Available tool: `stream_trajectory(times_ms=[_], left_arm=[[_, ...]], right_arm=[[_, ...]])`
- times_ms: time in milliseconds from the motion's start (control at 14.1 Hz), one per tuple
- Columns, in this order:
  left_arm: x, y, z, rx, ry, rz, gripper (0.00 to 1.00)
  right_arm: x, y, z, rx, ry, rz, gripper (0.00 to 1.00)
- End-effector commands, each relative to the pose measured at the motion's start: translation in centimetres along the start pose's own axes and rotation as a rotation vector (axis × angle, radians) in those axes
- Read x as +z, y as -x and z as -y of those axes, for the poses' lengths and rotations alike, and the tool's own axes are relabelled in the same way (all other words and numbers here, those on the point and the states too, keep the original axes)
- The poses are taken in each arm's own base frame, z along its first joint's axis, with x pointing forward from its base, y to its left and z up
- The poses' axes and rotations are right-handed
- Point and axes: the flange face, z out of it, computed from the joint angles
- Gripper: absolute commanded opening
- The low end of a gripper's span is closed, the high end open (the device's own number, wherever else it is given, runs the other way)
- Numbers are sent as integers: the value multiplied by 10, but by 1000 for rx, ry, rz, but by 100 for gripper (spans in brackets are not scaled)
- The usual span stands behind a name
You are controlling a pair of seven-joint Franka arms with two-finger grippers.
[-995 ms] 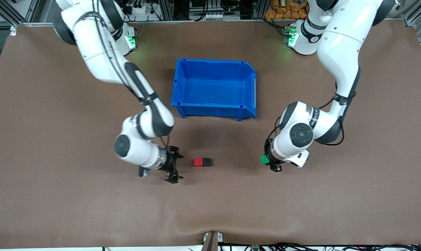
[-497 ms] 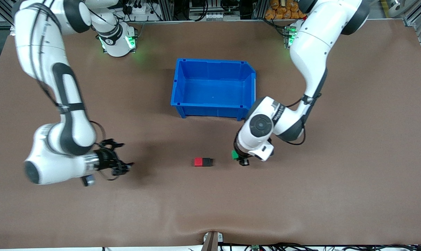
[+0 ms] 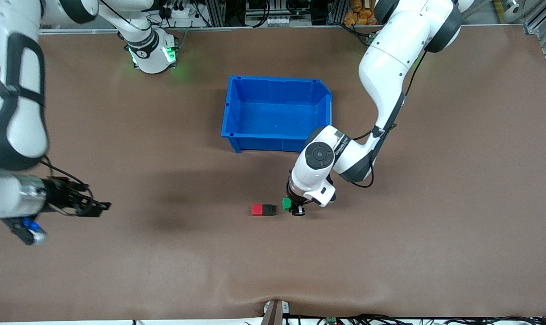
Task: Attach green and red cubes to black cube
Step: 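Release the red cube, withdraw the right gripper while the left gripper brings green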
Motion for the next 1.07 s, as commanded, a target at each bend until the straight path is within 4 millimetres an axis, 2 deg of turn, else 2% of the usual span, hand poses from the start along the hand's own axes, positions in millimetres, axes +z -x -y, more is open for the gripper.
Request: stream_trajectory(times_ms=[0,142,355,497,568,710,781,852,995], left_arm=[[15,16,4,-16,42,3,0],[27,13,9,-35,31,-12,0],[31,14,11,-27,42,-10,0],[34,13,8,-26,64,4,0],[35,14,9,-20,69,10,0],[37,16,11,-13,72,16,0],[37,17,12,-10,78,20,0],[43,15,13,-8,81,19,0],[44,18,15,3,94,19,0]], right_arm=[[-56,29,-41,-210,1,-26,100],[-93,54,-58,-249,54,-57,100],[-109,69,-65,-243,129,-60,100],[-149,123,-69,-305,125,-35,100],[-161,140,-66,-392,139,-56,100],[-155,148,-68,-427,155,-41,100],[-157,154,-69,-444,141,-87,100],[-149,163,-66,-462,140,-109,100],[-128,196,-58,-505,160,-121,100]])
